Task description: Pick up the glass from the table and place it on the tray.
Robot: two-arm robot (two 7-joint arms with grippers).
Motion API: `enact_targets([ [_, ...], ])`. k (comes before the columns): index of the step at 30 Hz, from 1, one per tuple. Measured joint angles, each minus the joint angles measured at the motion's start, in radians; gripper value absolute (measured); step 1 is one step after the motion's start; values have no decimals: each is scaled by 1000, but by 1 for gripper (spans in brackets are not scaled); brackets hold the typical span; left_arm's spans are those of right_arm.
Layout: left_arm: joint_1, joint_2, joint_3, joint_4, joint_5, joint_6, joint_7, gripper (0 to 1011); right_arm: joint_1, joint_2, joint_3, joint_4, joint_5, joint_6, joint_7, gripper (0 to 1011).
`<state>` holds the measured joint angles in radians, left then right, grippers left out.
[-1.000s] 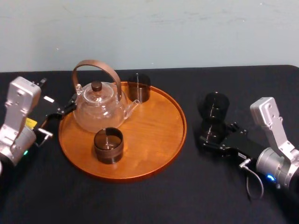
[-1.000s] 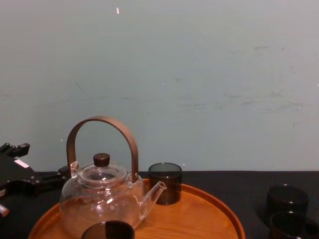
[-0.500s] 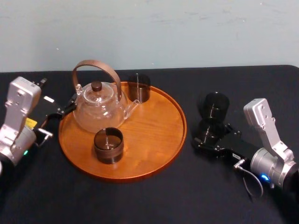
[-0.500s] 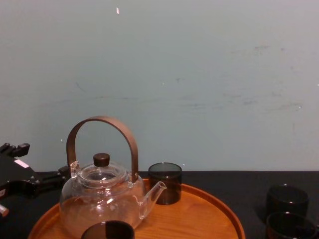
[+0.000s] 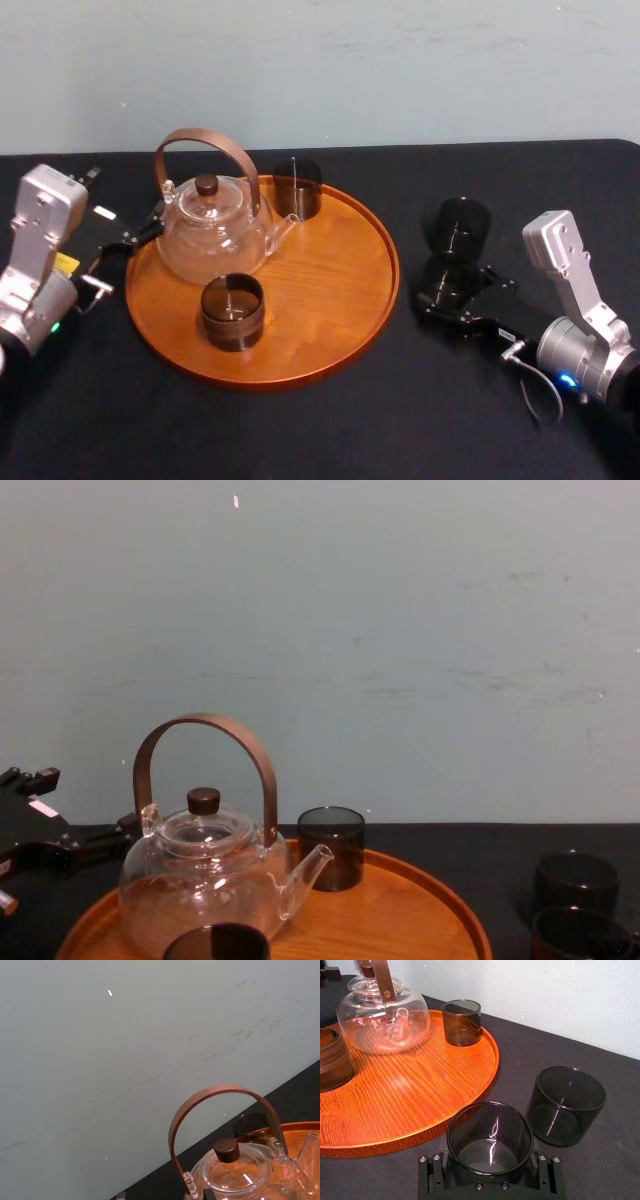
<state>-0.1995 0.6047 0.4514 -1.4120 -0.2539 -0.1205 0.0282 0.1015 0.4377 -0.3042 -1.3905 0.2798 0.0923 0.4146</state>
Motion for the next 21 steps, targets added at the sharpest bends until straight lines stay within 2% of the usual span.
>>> enact_targets([
  [21,0,0,0,0,0,0,0,1001,-2,1,1,-2,1,1,-1,904],
])
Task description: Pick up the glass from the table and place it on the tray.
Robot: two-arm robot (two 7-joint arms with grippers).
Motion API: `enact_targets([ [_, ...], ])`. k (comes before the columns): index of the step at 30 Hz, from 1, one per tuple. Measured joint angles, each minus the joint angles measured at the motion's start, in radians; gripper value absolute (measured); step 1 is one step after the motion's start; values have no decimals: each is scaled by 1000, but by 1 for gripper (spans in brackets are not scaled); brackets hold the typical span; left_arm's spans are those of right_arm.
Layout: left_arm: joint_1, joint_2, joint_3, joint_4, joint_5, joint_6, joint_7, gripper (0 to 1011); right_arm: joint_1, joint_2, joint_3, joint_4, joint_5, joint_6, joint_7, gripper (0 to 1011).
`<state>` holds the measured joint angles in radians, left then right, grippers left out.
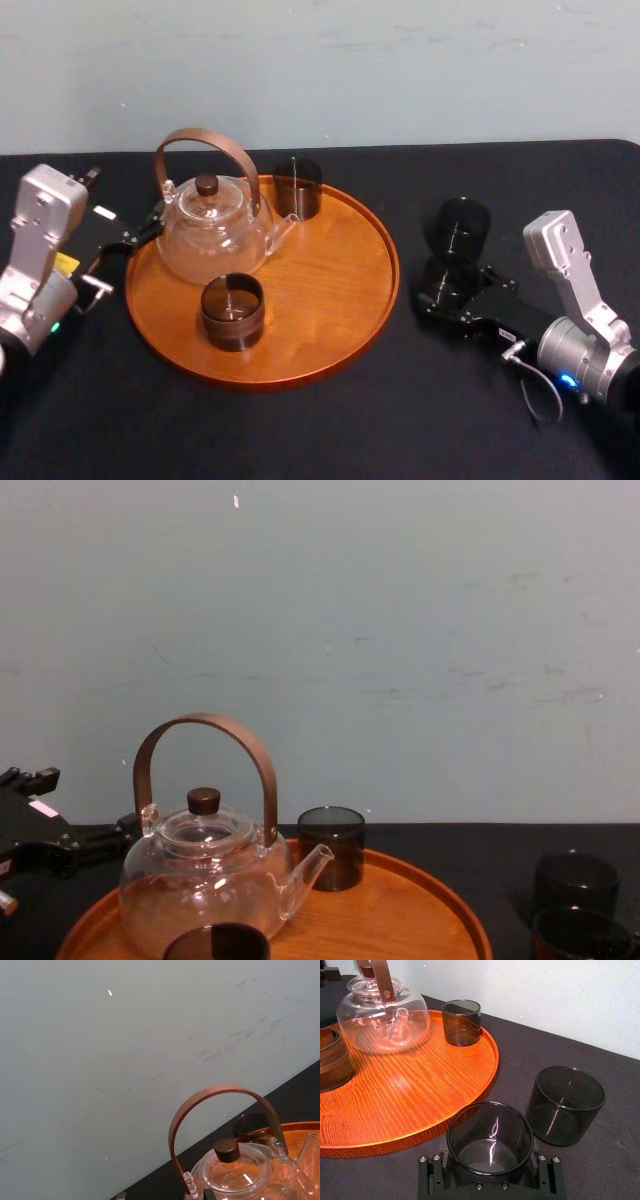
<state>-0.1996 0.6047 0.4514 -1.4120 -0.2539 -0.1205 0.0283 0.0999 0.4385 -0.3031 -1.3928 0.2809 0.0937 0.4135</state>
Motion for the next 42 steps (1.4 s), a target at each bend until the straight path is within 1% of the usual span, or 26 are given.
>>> enact_targets([
  [4,0,0,0,0,0,0,0,1001,0,0,1,0,1,0,0,904],
  [10,0,0,0,0,0,0,0,1001,-13,3,15,-20,24,-10,-1,904],
  [18,0,0,0,0,0,0,0,1001,-37,29,19,-102,27,-10,-2,904],
  [19,0,0,0,0,0,0,0,1001,-41,34,18,-118,27,-9,-2,904],
  [26,0,0,0,0,0,0,0,1001,-43,43,1,-169,19,6,1,904],
  [30,0,0,0,0,0,0,0,1001,-35,39,-11,-175,15,10,2,904],
  [33,0,0,0,0,0,0,0,1001,-20,30,-28,-174,11,15,4,904],
  [42,0,0,0,0,0,0,0,1001,11,4,-59,-151,7,17,9,904],
])
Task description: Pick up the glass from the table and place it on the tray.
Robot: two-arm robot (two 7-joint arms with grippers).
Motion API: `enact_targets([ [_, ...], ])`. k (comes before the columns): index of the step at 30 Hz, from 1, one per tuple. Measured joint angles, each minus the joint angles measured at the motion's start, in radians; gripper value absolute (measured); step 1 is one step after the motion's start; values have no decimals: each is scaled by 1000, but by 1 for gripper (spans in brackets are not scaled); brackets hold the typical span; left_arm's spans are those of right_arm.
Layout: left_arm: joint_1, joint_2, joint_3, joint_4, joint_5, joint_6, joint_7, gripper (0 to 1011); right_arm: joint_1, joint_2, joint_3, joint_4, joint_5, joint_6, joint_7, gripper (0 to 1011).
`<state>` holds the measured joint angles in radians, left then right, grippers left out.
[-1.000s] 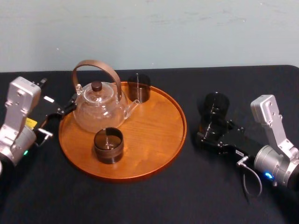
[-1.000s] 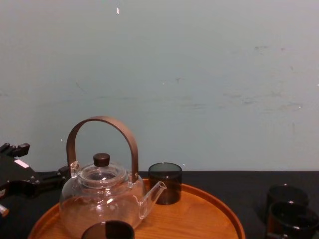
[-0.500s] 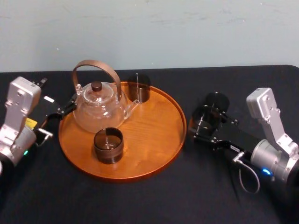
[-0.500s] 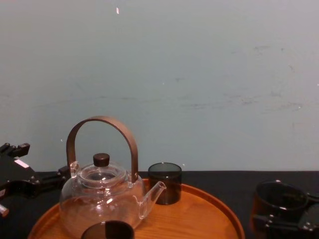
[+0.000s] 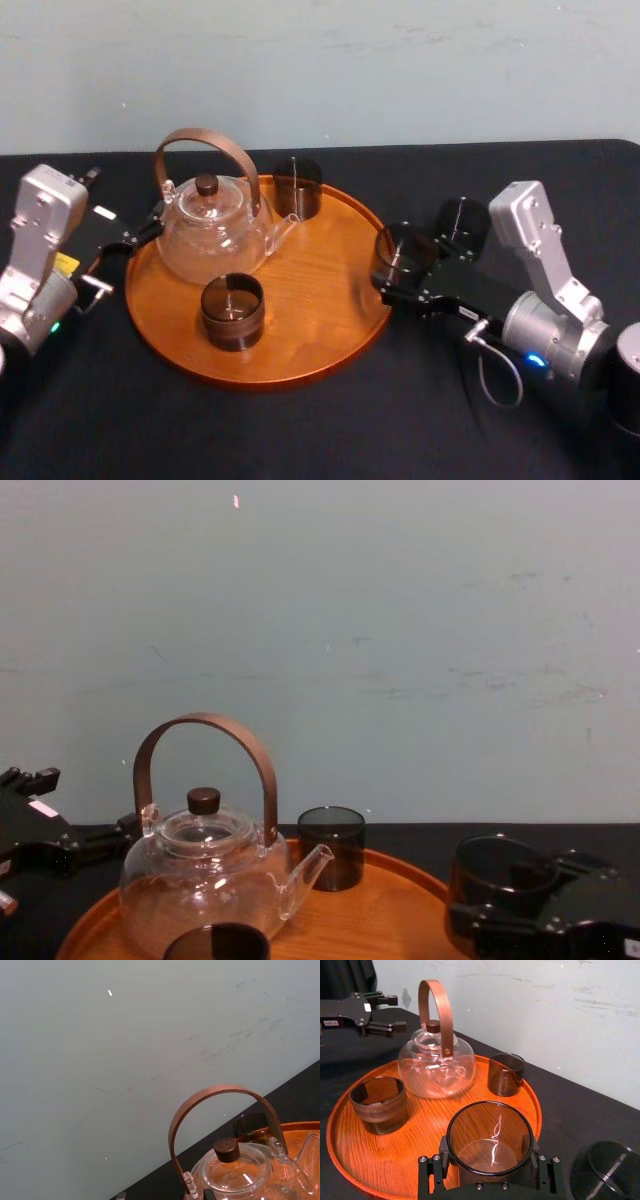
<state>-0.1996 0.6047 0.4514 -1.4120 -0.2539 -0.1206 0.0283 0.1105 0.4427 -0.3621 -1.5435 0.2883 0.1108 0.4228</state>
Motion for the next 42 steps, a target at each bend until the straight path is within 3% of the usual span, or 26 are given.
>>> enact_targets([
  [26,0,0,0,0,0,0,0,1001,66,-70,-94,81,-23,-10,15,904],
  [42,0,0,0,0,0,0,0,1001,92,-94,-120,135,-32,-21,27,904],
])
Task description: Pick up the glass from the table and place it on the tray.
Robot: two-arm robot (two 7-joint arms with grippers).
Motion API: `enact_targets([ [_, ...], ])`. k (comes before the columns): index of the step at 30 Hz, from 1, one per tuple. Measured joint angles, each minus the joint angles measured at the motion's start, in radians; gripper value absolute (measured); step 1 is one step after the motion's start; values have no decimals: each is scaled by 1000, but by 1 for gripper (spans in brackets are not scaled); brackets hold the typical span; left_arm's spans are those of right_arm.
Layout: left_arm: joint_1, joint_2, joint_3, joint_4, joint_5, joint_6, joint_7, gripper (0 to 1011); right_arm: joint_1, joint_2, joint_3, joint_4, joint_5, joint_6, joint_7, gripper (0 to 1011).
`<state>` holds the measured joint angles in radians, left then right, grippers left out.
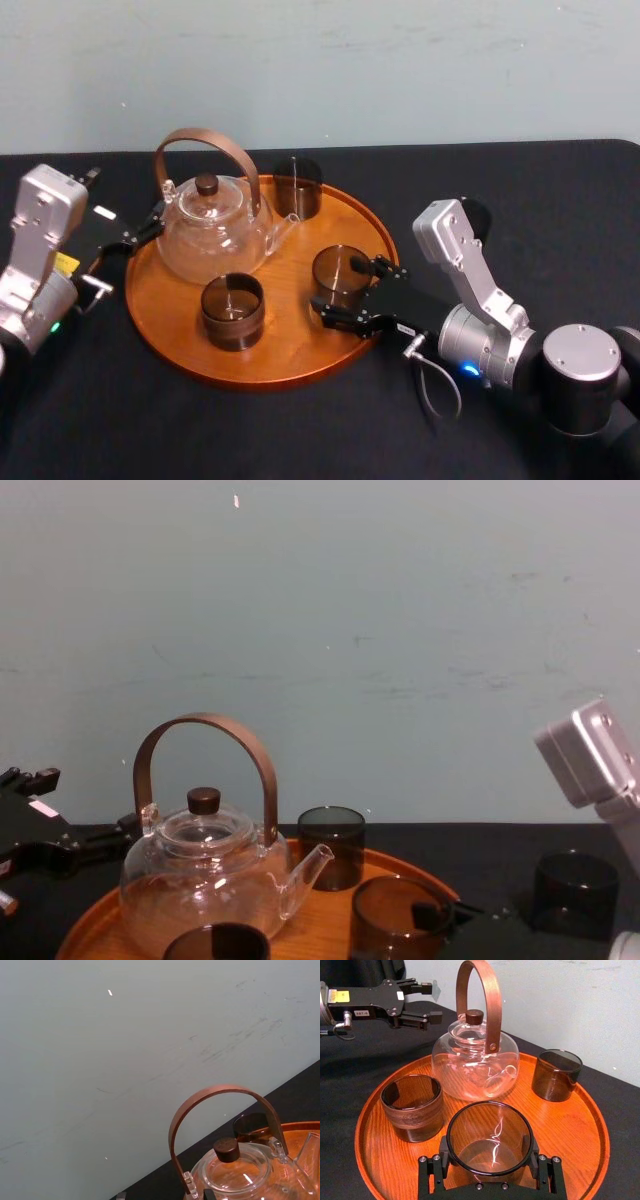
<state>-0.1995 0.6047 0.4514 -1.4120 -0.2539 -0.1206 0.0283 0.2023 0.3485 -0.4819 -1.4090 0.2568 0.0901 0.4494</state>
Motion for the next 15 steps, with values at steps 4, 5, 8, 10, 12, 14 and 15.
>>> enact_targets([
  [4,0,0,0,0,0,0,0,1001,3,-3,-3,6,0,-1,3,904],
  [5,0,0,0,0,0,0,0,1001,4,-4,-3,7,0,-1,3,904],
  [8,0,0,0,0,0,0,0,1001,6,-6,-5,13,0,-3,5,904],
  [10,0,0,0,0,0,0,0,1001,8,-8,-6,17,0,-5,5,904],
  [12,0,0,0,0,0,0,0,1002,10,-10,-8,20,1,-6,8,904],
  [14,0,0,0,0,0,0,0,1002,12,-10,-10,23,1,-6,10,904],
  [15,0,0,0,0,0,0,0,1001,13,-11,-10,24,2,-7,11,904],
])
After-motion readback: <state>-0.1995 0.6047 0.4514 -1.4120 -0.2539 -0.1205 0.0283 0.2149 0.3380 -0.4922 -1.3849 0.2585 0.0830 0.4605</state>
